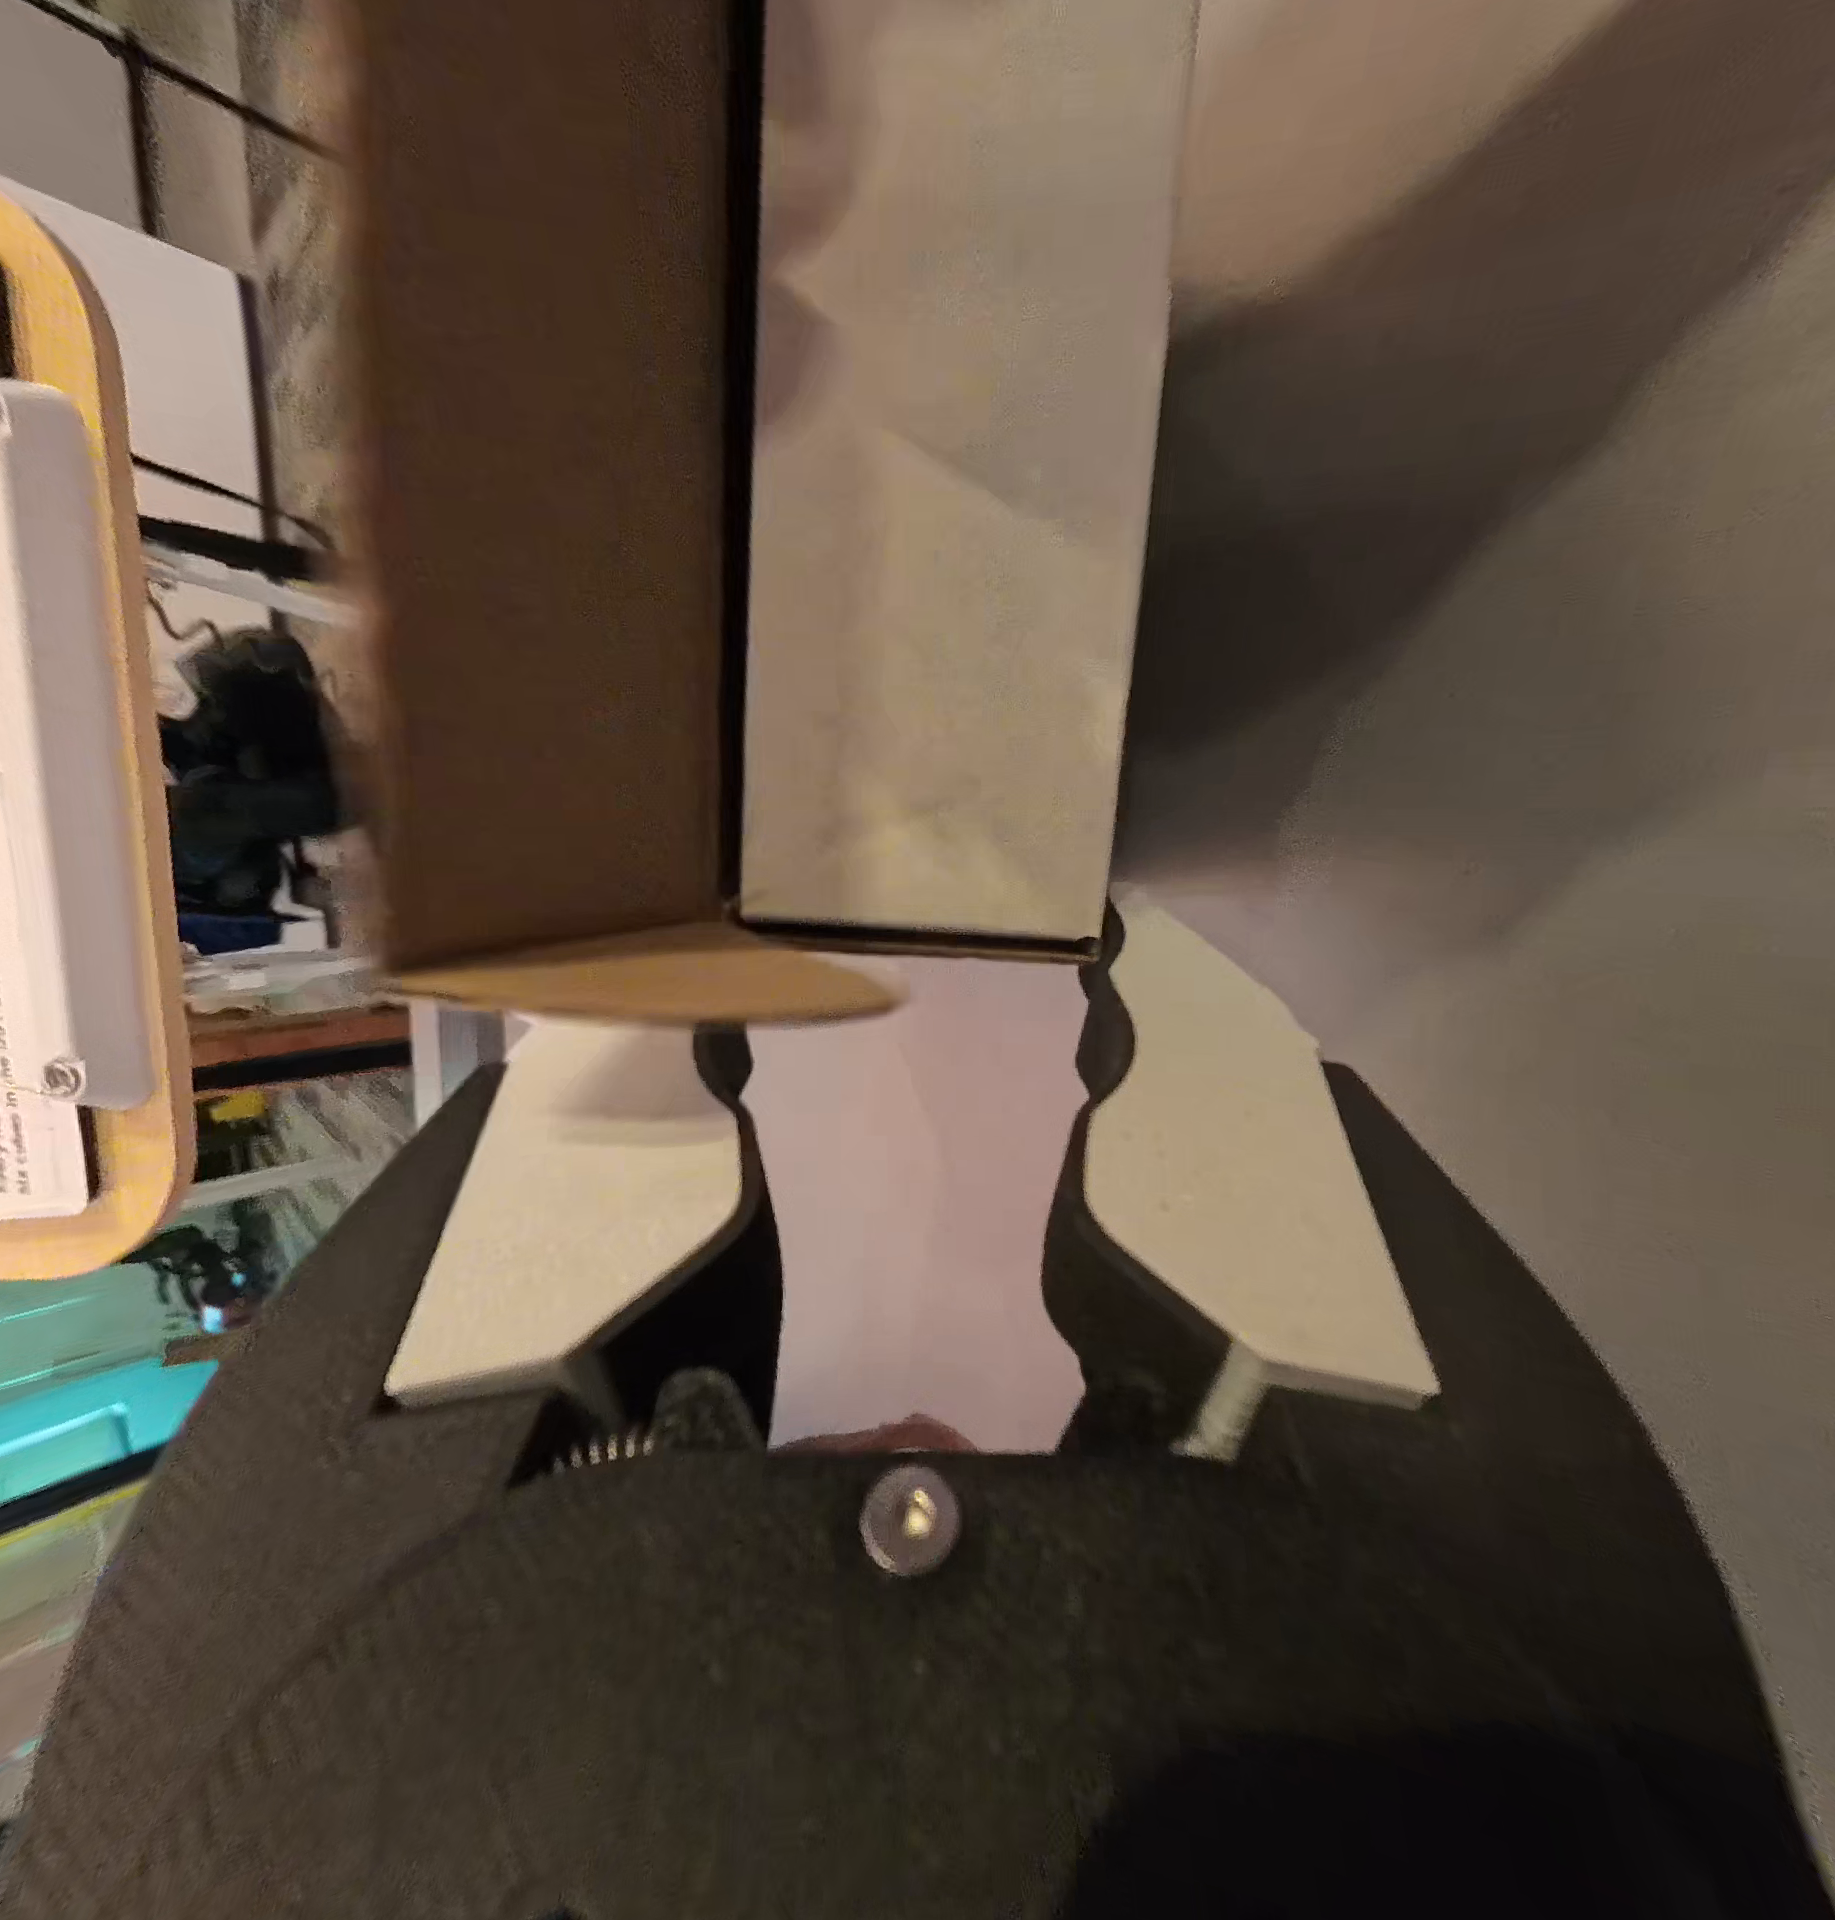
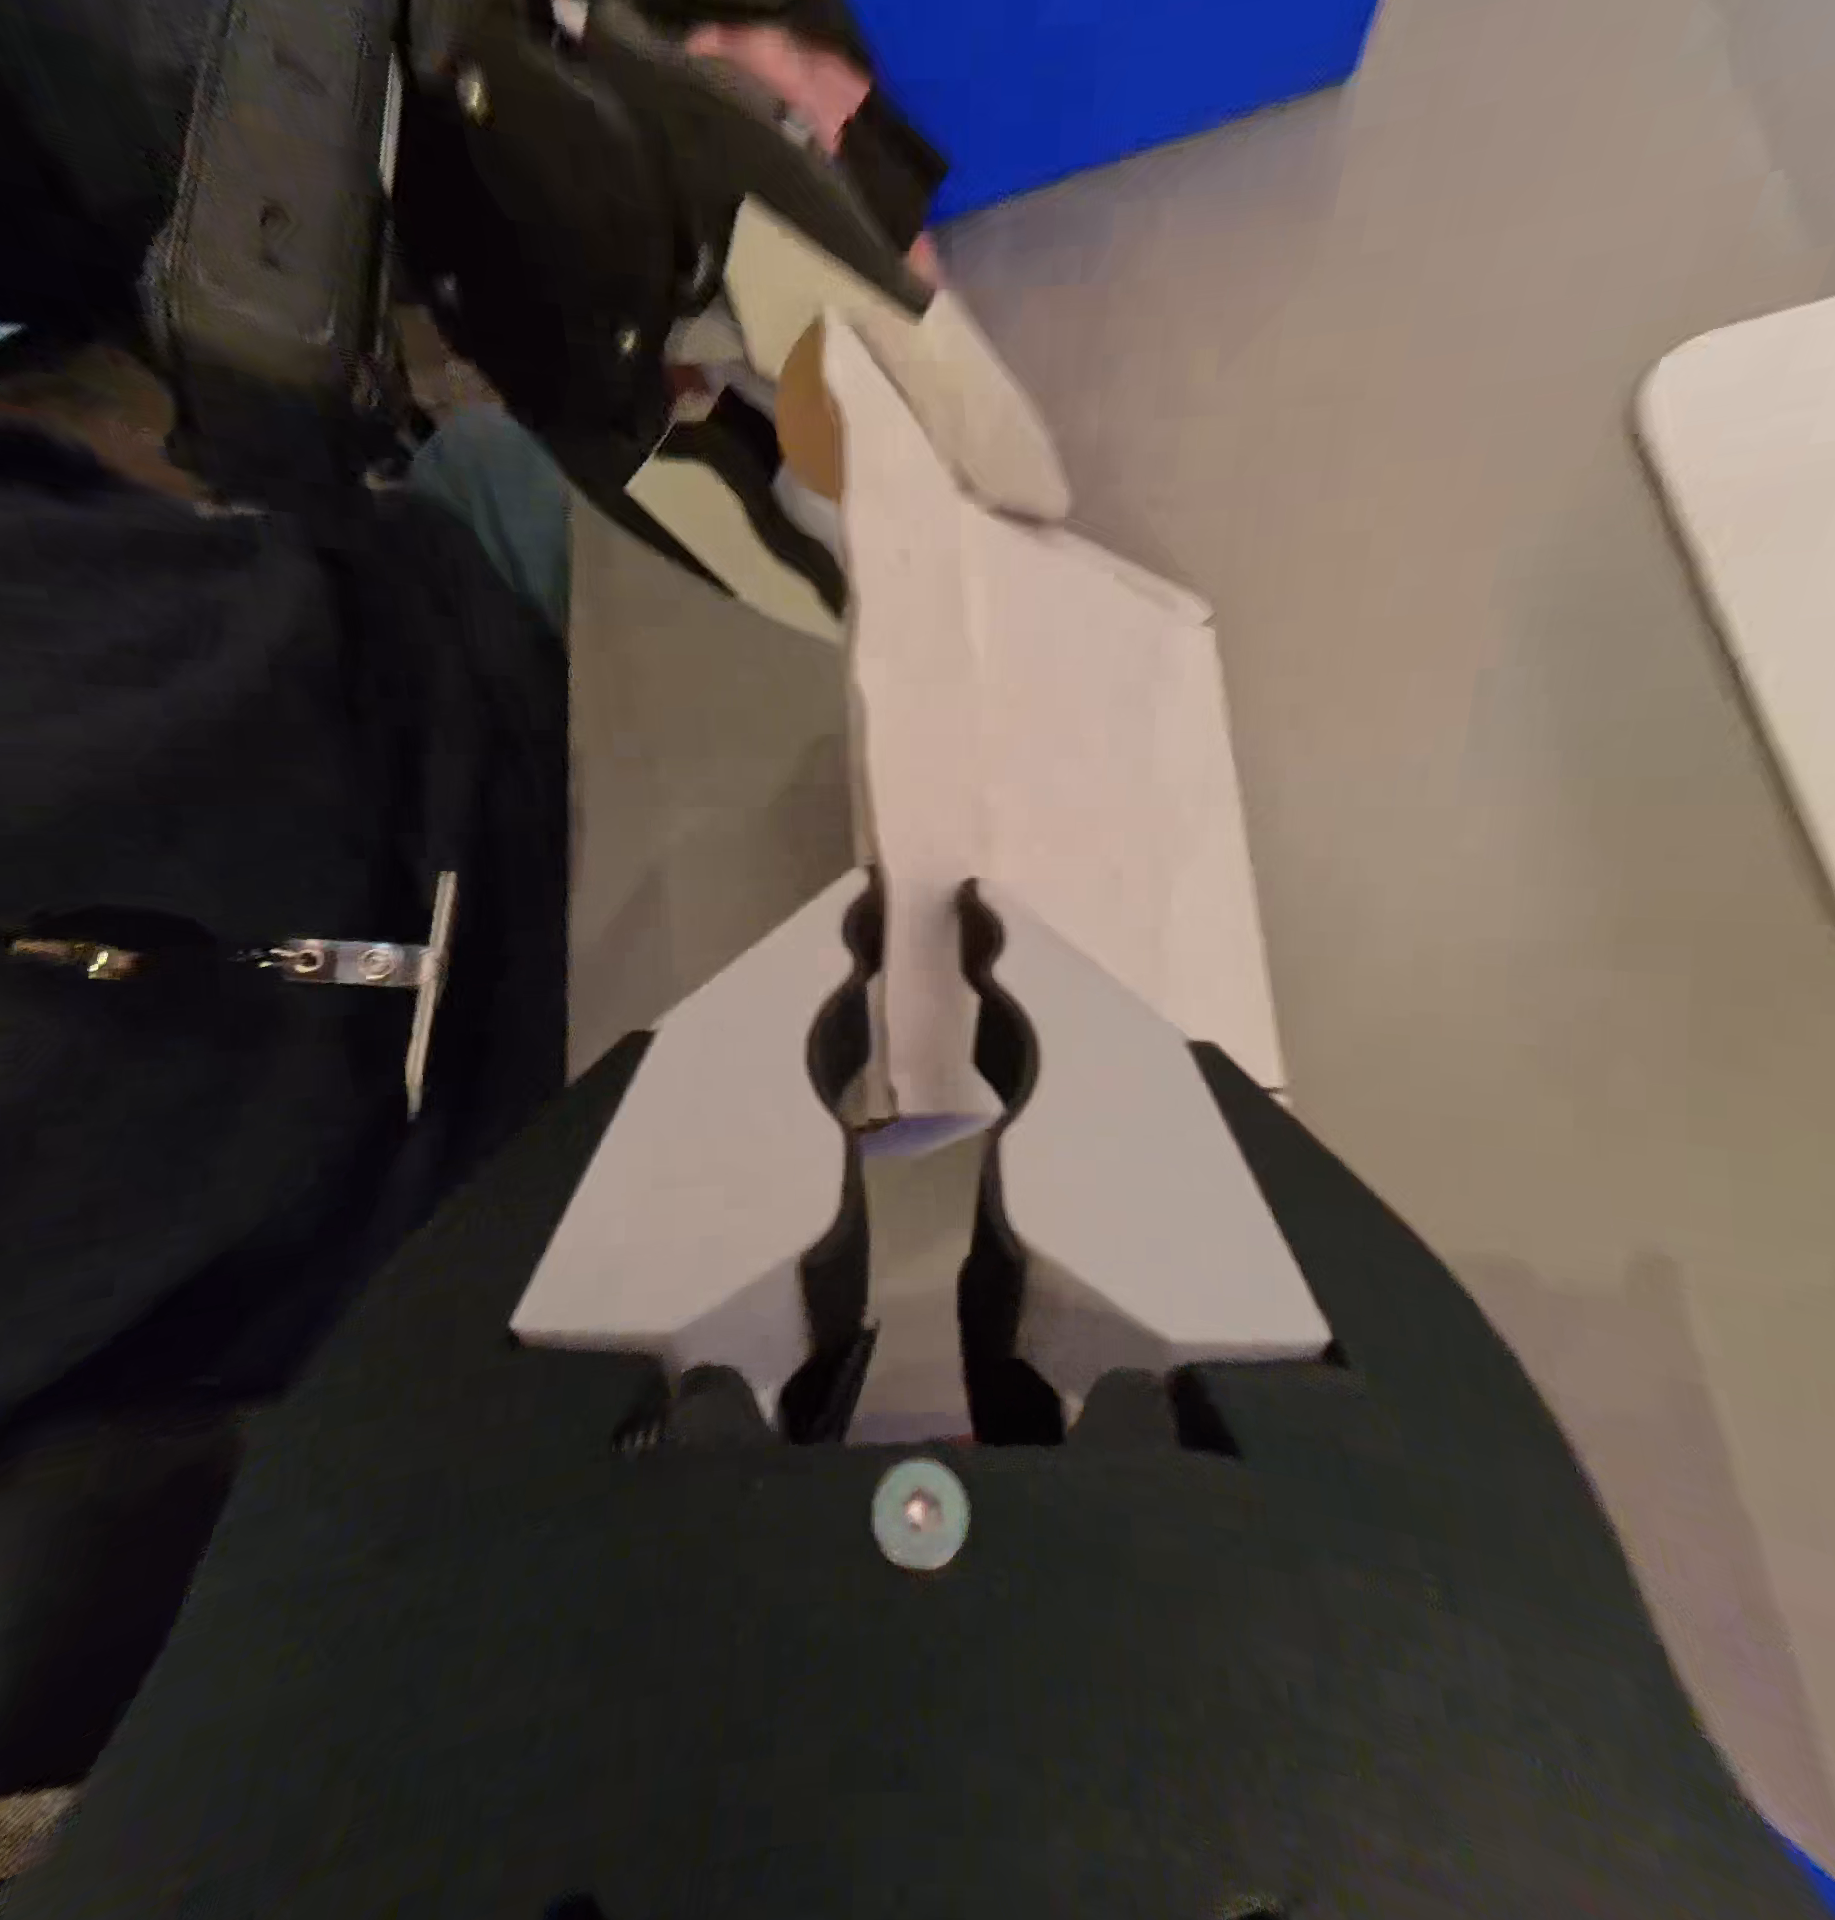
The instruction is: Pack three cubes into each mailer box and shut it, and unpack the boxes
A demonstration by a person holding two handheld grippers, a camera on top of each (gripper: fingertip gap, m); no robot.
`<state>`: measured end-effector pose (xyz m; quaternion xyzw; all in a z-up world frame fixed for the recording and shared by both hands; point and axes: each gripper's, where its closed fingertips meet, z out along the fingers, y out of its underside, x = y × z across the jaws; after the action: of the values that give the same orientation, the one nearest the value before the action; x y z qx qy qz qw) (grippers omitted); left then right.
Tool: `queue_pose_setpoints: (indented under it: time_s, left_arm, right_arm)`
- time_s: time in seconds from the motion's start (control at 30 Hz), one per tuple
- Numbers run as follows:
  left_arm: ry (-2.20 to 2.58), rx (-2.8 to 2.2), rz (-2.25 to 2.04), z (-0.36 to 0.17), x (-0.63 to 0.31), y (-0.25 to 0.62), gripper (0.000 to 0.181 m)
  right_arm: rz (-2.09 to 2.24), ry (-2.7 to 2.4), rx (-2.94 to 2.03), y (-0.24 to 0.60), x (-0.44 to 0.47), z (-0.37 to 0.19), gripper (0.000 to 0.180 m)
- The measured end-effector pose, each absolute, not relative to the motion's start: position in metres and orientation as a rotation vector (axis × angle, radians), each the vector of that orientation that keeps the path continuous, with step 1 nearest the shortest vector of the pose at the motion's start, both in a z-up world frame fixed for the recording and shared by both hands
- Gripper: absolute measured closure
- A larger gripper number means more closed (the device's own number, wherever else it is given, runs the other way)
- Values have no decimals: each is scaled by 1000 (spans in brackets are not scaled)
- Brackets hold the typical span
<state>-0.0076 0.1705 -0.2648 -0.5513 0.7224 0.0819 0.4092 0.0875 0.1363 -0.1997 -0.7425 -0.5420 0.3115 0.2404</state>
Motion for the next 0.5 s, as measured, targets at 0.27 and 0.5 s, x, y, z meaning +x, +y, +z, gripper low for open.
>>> queue_pose_setpoints:
  time_s: [0.27,0.5]
  left_arm:
    - [1812,-1387,192,-265,-8,166,119]
    - [1784,-1393,155,-264,-9,165,119]
  right_arm:
    - [625,-1481,-2029,151,90,-197,180]
    - [735,-1356,-2028,155,88,-195,179]
